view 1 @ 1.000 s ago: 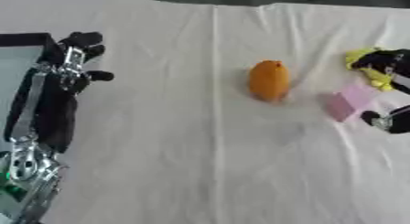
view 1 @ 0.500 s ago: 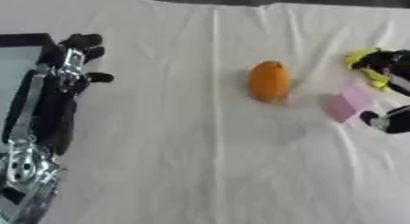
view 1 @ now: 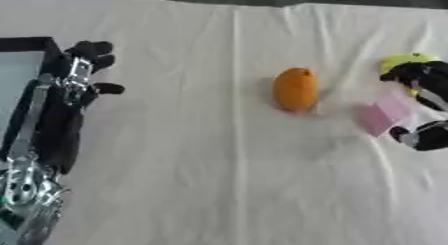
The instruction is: Pick up the objects with one hand, pass them to the other hand, and then place them into the box on the other side of the table.
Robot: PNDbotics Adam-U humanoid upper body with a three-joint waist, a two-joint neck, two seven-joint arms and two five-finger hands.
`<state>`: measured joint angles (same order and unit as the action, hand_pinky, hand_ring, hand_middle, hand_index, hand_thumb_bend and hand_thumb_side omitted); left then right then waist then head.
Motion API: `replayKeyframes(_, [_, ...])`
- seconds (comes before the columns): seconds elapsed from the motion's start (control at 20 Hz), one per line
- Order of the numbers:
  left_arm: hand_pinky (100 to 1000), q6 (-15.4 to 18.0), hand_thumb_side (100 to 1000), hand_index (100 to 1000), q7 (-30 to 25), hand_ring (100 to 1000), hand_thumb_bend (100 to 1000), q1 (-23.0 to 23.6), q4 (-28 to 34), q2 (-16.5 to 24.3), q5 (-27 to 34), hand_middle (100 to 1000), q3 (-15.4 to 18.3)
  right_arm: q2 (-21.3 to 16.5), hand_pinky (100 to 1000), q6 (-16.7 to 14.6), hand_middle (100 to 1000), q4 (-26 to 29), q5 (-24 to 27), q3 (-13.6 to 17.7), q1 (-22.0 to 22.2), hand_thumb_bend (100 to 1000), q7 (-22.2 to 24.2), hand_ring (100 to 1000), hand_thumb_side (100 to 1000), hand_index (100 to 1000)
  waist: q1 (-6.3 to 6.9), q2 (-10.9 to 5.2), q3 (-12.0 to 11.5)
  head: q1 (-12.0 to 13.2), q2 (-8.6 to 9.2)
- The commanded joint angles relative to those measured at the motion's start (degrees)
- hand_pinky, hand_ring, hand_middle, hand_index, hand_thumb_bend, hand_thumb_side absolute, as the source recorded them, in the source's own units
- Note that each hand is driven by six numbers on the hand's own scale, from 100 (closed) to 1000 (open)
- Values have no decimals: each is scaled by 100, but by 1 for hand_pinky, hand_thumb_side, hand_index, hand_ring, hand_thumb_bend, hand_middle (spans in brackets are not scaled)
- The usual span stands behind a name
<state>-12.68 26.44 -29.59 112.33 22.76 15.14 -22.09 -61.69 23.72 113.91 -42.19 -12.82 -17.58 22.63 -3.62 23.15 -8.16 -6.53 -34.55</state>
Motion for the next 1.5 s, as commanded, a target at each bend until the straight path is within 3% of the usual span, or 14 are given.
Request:
replayKeyframes(0.05, [642,-4,712,747,-24,845,100,-87,121,34,33,769,-7,-92,1000,55,914,68,-115,54,-11,391,25,922,100,918,2,-76,-4,-29,89])
replayKeyframes(1.5, [643,-36,713,741,-61,848,100,-187,174,28,54,767,-64,76,1000,527,916,68,-708,244,152,397,233,917,101,914,18,63,-69,-125,211])
